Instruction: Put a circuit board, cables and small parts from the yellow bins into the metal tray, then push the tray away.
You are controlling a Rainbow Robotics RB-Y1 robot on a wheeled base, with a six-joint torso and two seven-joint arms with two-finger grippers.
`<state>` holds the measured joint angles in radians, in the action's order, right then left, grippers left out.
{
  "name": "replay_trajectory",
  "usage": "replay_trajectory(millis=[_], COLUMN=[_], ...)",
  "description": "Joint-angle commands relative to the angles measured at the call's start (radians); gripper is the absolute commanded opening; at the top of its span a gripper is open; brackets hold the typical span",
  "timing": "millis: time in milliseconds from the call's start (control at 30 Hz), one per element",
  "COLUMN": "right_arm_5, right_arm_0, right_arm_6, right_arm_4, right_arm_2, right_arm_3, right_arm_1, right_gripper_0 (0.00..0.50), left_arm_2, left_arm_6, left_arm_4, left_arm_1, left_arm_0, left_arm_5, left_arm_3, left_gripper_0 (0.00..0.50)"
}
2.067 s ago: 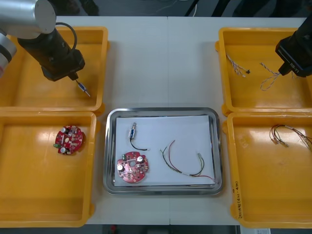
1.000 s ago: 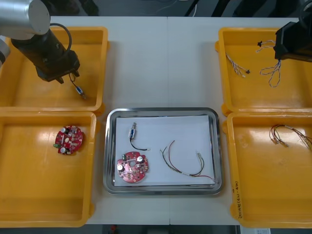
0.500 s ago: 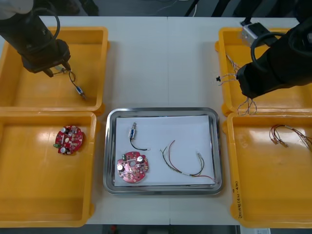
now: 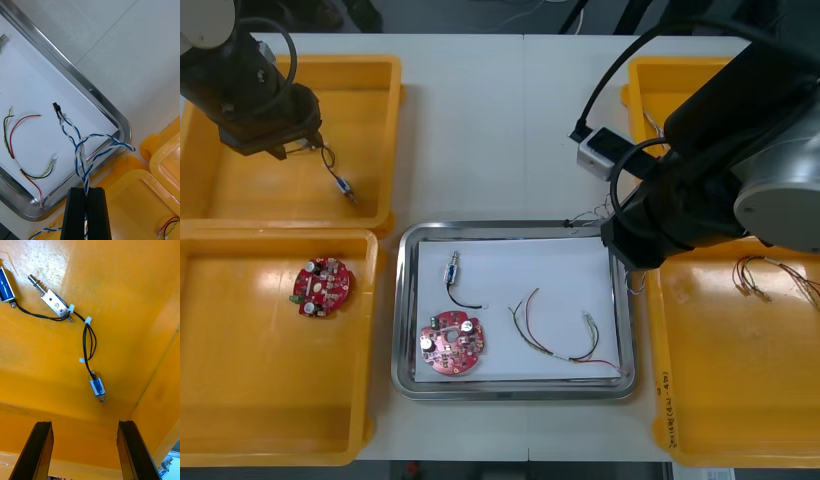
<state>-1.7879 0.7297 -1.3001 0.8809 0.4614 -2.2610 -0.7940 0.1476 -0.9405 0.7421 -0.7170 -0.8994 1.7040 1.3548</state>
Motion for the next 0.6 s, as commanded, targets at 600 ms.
replay_trajectory(millis=[600], right_arm_5=[0.151], right_arm_0=[0.077], right_arm_6=[-0.542], right_arm_4=[-0.071], right_arm_2=[0.184], right_arm_3=[0.156], right_arm_1=[0.116], right_gripper_0=[0.000], left_arm_2=[-0.026], left_arm_6=[0.233], left_arm_4=[-0.090], left_arm_1=[0.047], left_arm_0=[0.132], left_arm_5=[-0.004], left_arm_3=[0.228], left_gripper_0=[0.500])
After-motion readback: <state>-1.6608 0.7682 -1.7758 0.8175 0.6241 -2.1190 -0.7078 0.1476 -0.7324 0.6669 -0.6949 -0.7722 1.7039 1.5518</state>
